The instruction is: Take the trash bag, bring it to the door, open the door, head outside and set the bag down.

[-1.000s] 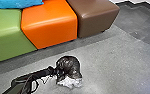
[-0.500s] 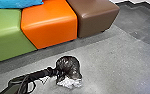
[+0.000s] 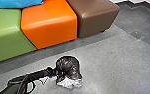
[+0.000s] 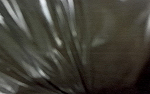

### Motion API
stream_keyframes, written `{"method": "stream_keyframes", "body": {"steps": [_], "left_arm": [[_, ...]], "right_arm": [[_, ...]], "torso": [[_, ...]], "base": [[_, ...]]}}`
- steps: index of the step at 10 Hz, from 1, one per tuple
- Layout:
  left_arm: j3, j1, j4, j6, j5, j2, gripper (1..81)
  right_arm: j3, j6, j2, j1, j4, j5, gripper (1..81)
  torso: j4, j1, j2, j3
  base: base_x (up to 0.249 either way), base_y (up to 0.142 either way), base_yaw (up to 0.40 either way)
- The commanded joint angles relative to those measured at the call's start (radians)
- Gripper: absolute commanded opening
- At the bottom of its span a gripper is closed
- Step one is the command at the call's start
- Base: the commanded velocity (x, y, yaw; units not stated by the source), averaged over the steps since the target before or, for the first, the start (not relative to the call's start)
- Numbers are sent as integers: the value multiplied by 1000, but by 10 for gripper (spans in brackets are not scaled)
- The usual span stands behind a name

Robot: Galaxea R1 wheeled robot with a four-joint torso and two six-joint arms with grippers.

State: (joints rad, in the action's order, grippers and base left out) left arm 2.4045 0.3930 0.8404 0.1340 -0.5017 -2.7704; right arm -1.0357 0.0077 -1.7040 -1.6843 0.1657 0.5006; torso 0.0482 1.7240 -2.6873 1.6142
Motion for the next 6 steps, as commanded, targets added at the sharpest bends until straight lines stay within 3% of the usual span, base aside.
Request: {"method": "stream_keyframes", "body": {"steps": [1, 6], "left_arm": [[4, -75, -27, 10, -66, 18, 10], [2, -76, -24, 10, -67, 24, 10]], "right_arm": [[11, -2, 48, -3, -21, -82, 811], [10, -2, 44, -3, -20, -82, 811]], "torso": [[0, -63, 98, -23], [0, -154, 250, -194]], "base": [[0, 0, 0], [0, 0, 0]]}}
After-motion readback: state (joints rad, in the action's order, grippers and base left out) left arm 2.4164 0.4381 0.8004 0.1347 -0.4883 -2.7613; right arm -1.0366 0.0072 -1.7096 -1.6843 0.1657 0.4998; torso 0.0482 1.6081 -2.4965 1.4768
